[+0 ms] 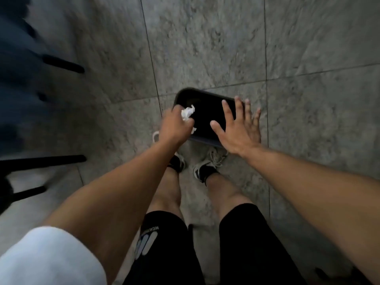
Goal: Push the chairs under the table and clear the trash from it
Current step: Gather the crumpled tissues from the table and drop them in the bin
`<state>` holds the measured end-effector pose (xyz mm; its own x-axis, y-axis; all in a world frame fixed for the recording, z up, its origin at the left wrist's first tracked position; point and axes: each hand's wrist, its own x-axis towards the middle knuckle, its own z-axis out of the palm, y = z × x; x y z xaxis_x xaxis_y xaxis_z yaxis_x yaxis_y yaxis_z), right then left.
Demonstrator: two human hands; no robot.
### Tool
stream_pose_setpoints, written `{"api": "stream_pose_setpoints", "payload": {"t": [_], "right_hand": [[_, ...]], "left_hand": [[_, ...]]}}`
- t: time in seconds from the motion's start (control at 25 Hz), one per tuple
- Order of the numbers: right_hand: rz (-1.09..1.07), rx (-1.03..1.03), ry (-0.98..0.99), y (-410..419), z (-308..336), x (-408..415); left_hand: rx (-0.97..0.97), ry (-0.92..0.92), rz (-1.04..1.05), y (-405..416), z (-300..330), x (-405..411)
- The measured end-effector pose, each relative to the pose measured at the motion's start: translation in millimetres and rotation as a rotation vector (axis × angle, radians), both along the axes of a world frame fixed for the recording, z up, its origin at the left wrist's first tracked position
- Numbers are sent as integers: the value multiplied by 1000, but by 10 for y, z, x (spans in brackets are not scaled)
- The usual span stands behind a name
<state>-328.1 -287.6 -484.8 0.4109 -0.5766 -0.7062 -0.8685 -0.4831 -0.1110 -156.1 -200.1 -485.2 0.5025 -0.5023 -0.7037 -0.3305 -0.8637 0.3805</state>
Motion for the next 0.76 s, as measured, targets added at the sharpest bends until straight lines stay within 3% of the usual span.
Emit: {"api": "stream_pose_setpoints", "payload": {"t": [0.28,0.4,0.56,0.76], "right_hand": [[119,-107,-9,-239,-1291,-194],[123,-137,-47,-302,-1550,-222],[108,-146,-35,-258,-1597,-206],[119,-107,-17,-221,-1182,-137]], "left_hand": [[54,-194,-514,-240,-1425,-186],[93,-198,-608,-239,-1718,-275],[84,-201,-613,-225,-1748,-293],[64,-181,-591,-150,-1355,-103]]}}
